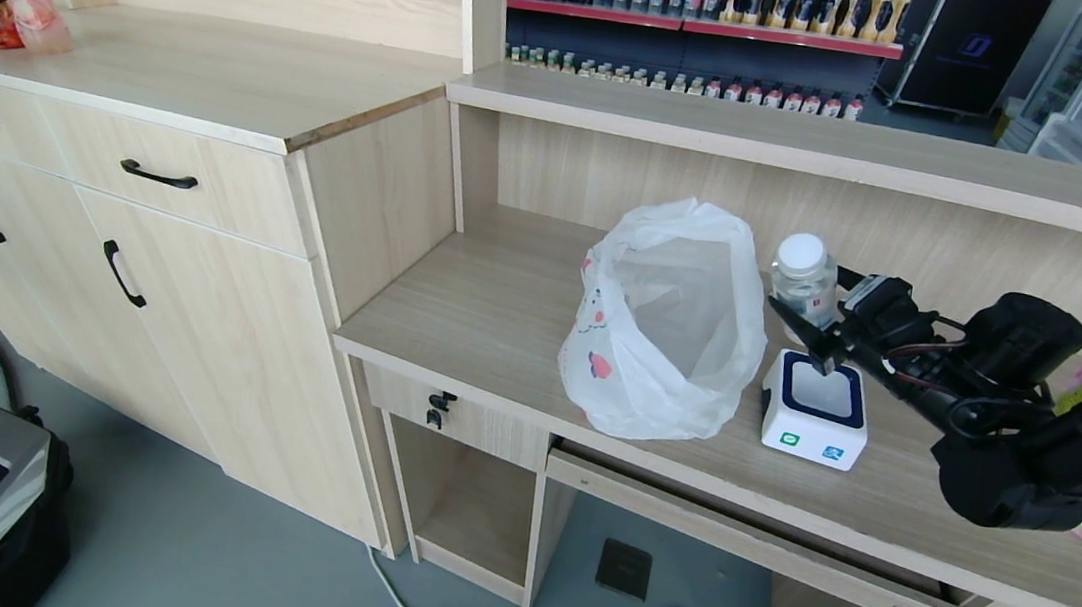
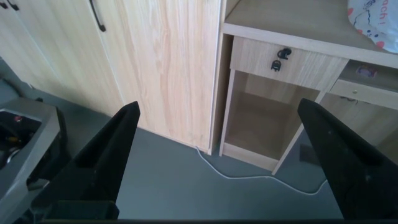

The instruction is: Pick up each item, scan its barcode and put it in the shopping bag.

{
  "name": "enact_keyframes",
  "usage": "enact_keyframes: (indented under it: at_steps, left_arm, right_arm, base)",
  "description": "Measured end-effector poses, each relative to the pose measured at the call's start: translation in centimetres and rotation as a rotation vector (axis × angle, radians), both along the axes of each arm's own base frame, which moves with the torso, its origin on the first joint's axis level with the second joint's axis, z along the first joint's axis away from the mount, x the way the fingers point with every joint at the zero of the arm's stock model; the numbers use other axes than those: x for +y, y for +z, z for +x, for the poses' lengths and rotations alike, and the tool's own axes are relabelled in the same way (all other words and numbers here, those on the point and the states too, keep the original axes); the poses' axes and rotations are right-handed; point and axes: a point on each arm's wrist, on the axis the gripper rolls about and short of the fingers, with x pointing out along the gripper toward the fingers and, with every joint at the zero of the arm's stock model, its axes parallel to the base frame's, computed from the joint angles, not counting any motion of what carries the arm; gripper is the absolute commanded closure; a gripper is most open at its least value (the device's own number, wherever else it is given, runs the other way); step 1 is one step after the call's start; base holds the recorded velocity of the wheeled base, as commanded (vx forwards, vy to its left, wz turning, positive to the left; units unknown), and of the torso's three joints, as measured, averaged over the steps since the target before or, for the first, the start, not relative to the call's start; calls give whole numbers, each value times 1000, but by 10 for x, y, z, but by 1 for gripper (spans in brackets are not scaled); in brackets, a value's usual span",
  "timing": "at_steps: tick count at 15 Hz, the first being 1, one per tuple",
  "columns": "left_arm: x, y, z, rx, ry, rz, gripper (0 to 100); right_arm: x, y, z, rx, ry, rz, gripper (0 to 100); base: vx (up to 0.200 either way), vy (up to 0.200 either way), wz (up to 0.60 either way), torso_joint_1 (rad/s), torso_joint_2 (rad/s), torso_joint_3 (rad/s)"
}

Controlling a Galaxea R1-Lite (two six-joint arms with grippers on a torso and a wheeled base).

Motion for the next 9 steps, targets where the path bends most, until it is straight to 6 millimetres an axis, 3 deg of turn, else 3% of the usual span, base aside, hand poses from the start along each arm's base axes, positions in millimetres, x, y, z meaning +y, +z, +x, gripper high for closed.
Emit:
enact_keyframes:
  at_steps: [9]
  left_arm:
    - [0, 0, 0, 0, 0, 0, 0]
  right_arm:
    - [-1, 6, -1, -1, 1, 17, 100]
  base:
    - [0, 0, 0, 0, 0, 0]
